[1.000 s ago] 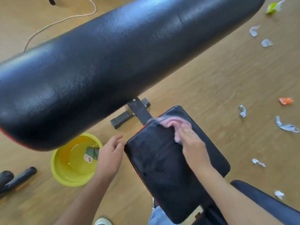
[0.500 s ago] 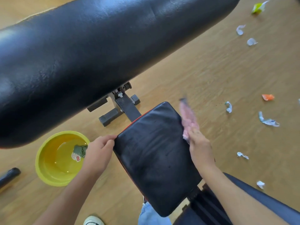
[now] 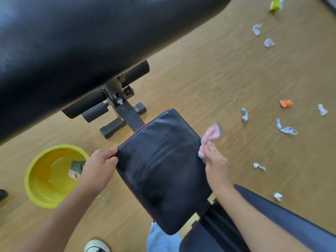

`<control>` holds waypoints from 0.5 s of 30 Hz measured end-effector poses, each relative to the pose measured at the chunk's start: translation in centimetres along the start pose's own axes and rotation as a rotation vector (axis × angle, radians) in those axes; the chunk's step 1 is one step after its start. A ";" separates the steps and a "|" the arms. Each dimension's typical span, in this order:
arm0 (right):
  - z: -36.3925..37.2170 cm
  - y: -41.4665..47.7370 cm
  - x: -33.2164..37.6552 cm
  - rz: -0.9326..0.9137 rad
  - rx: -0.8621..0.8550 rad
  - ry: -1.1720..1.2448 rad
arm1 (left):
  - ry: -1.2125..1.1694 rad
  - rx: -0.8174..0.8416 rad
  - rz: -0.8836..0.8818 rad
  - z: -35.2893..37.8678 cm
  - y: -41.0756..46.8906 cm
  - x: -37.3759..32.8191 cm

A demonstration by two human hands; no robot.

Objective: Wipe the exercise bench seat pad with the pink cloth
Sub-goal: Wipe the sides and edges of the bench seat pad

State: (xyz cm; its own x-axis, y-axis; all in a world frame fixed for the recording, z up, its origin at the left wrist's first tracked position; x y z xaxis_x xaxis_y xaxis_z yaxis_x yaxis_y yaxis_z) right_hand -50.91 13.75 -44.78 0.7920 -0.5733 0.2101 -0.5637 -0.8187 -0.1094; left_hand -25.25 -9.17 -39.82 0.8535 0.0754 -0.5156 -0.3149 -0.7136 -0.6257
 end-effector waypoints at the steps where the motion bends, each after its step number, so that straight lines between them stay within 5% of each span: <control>1: 1.3 -2.3 2.0 -0.140 -0.003 0.015 | 0.030 0.004 0.008 0.1 0.0 -0.2; 6: 6.2 -12.9 13.9 -0.470 0.297 0.116 | 0.312 0.035 0.068 0.8 1.0 0.6; 9: 2.6 -11.2 13.1 -0.744 0.250 -0.066 | 0.415 0.065 0.124 1.0 1.1 0.7; 13: -2.7 -3.5 0.1 0.064 0.011 -0.044 | 0.504 0.085 0.173 1.1 1.4 1.1; 15: -2.6 -4.7 -0.3 0.238 -0.017 -0.030 | 0.517 0.067 0.194 1.1 1.5 1.0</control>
State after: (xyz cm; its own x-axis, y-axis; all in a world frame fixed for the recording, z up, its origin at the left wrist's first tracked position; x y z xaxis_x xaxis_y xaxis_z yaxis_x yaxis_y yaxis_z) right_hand -49.16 17.85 -41.81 0.6426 -0.7510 0.1517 -0.7389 -0.6598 -0.1363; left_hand -25.34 -9.37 -41.88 0.8644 -0.4166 -0.2817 -0.4982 -0.6332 -0.5923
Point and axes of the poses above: each hand's wrist, its own y-axis towards the middle knuckle, its own z-axis out of the palm, x = y × z, the point moved 7 cm from there along y, towards the middle knuckle, and after that the axes turned 4 degrees about -z, right-handed, at the moved point
